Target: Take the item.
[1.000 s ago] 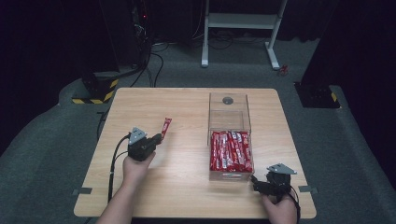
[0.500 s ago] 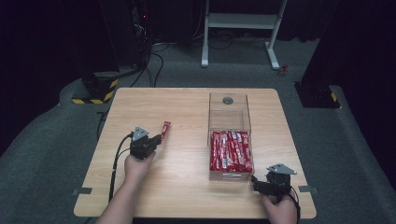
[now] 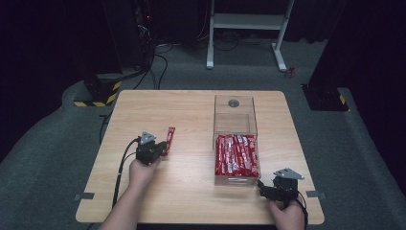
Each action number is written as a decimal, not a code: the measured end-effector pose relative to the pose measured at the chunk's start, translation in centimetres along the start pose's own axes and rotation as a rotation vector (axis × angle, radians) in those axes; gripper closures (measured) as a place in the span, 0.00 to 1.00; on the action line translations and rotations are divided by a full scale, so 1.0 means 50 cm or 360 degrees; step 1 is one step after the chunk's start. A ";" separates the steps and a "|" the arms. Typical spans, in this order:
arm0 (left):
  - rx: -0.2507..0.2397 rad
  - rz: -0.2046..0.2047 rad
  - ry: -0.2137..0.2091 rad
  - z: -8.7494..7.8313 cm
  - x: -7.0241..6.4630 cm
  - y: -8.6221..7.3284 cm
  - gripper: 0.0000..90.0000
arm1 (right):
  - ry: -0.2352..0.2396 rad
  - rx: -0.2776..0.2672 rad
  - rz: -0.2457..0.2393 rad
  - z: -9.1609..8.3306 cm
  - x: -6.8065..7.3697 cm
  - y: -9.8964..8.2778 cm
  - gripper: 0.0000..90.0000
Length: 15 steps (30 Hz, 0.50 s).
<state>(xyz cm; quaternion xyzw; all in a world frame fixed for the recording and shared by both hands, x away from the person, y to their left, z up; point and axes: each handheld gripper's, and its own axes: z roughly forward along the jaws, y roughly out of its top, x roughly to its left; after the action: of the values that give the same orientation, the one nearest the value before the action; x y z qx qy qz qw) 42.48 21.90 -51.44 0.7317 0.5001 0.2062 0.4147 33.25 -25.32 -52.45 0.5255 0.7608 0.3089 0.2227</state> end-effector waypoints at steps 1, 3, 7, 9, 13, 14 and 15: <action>0.0000 0.0000 0.0000 0.000 0.000 0.000 0.96 | 0.0000 0.0000 0.0000 0.000 0.000 0.000 0.13; 0.0009 0.0005 0.0000 0.002 -0.001 -0.001 0.95 | 0.0000 0.0000 -0.0001 0.000 0.000 0.000 0.13; -0.0010 -0.0002 -0.0011 -0.003 -0.003 0.002 0.89 | 0.0001 0.0001 0.0000 0.000 0.000 0.000 0.13; -0.0013 0.0000 -0.0023 -0.007 -0.004 0.004 0.85 | 0.0002 0.0000 -0.0001 0.000 0.000 0.000 0.13; -0.0014 0.0015 -0.0040 -0.013 -0.007 0.006 0.76 | 0.0004 0.0002 0.0002 -0.001 0.001 0.000 0.13; -0.0017 0.0026 -0.0039 -0.014 -0.007 0.007 0.73 | 0.0005 0.0002 0.0004 0.000 0.001 0.000 0.13; -0.0015 0.0032 -0.0042 -0.016 -0.008 0.007 0.72 | 0.0005 0.0002 0.0005 -0.001 0.001 0.000 0.13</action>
<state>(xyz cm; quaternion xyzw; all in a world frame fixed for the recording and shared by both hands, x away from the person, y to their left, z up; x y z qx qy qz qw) 41.92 21.82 -50.65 0.7374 0.4863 0.2031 0.4226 33.20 -25.28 -52.44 0.5263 0.7605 0.3097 0.2208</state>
